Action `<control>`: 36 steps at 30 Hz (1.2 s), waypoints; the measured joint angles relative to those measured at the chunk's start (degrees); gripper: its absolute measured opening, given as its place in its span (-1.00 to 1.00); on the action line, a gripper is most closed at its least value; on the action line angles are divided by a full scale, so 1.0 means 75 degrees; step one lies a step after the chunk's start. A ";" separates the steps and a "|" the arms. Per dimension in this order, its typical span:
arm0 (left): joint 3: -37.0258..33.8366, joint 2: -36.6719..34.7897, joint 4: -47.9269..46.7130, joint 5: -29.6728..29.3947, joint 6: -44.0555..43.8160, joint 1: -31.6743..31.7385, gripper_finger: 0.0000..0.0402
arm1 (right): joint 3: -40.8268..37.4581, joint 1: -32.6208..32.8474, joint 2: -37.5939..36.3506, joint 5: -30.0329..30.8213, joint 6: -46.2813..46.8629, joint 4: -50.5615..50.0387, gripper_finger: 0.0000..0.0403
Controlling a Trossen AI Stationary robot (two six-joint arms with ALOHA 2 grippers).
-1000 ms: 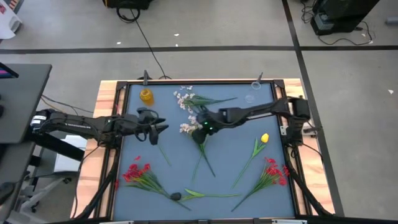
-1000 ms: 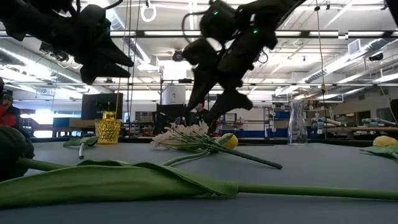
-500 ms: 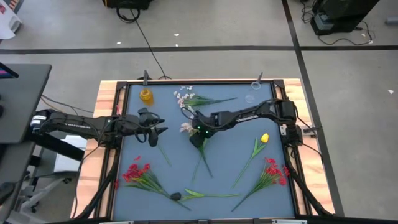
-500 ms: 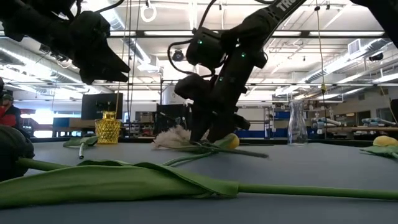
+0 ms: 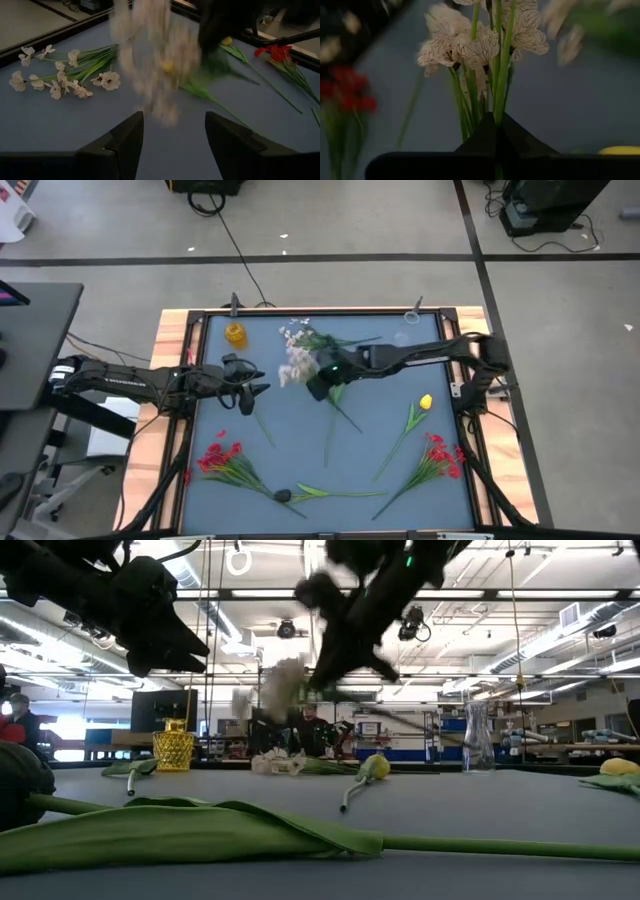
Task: Sort flowers into vase by color
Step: Put the bottom white flowers into the transparent vase
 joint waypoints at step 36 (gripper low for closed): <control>0.0003 0.0207 0.0988 -0.2001 0.0140 0.0020 0.08 | -0.4418 -0.4111 -0.6573 0.3498 -0.5651 0.5213 -0.95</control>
